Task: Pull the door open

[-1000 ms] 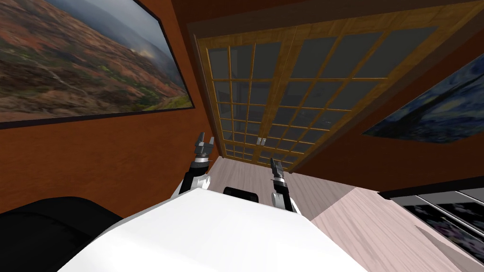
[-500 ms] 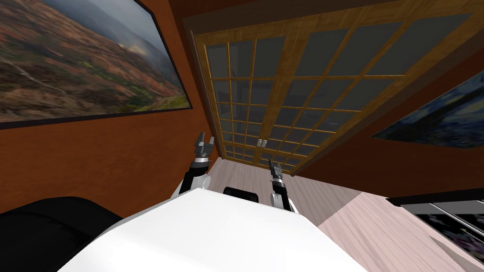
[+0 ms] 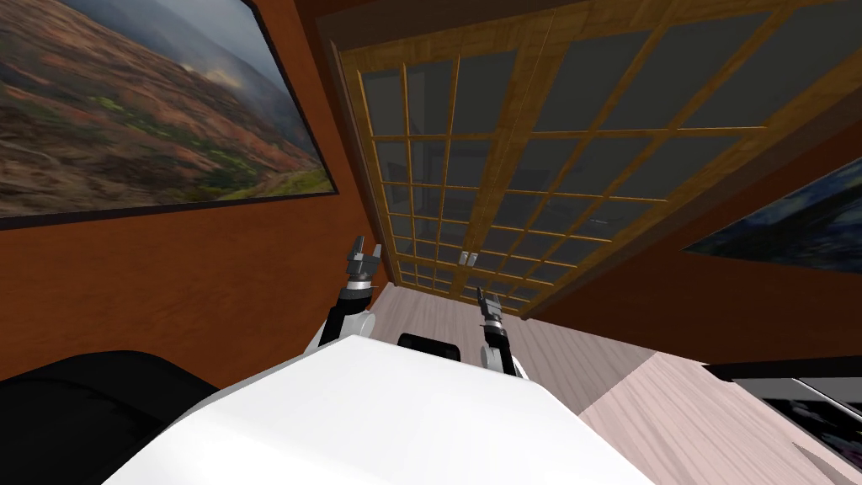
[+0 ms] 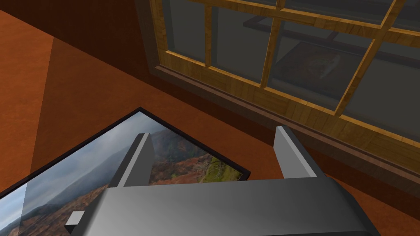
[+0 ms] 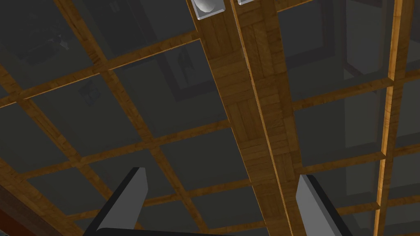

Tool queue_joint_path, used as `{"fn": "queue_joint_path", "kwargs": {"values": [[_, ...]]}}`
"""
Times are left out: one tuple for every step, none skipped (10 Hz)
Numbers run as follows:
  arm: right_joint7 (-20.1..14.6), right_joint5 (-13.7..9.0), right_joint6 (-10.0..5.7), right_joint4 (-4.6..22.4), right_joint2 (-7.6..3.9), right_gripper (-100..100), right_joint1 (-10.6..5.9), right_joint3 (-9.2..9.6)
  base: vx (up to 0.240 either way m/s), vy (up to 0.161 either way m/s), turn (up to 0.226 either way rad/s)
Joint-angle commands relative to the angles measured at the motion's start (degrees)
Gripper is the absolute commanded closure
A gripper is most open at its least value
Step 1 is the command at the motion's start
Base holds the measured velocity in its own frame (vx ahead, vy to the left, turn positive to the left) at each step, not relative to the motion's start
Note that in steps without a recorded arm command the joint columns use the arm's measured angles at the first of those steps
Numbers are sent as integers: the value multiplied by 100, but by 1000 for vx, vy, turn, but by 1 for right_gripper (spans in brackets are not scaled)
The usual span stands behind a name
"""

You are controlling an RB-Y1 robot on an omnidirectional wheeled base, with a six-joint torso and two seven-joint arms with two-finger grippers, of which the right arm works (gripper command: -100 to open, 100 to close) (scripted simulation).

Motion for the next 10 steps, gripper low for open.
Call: {"fn": "queue_joint_path", "kwargs": {"values": [[209,-37,-14,160,-11,-100,-51,8,93,-12,19],[331,-59,-30,267,-14,-100,-85,14,102,-14,17],[452,-80,-46,374,-18,-100,-119,19,102,-9,15],[559,-100,-60,468,-20,-100,-149,24,96,-2,21],[663,-118,-74,560,-23,-100,-179,28,95,-4,20],[767,-137,-88,651,-26,-100,-209,33,95,-4,15],[871,-156,-102,743,-28,-100,-239,37,92,-15,15],[975,-174,-115,835,-31,-100,-269,42,102,-19,21],[1072,-192,-128,919,-33,-100,-297,46,104,-11,18],[1238,-222,-150,1064,-37,-100,-347,53,130,-1,23]]}}
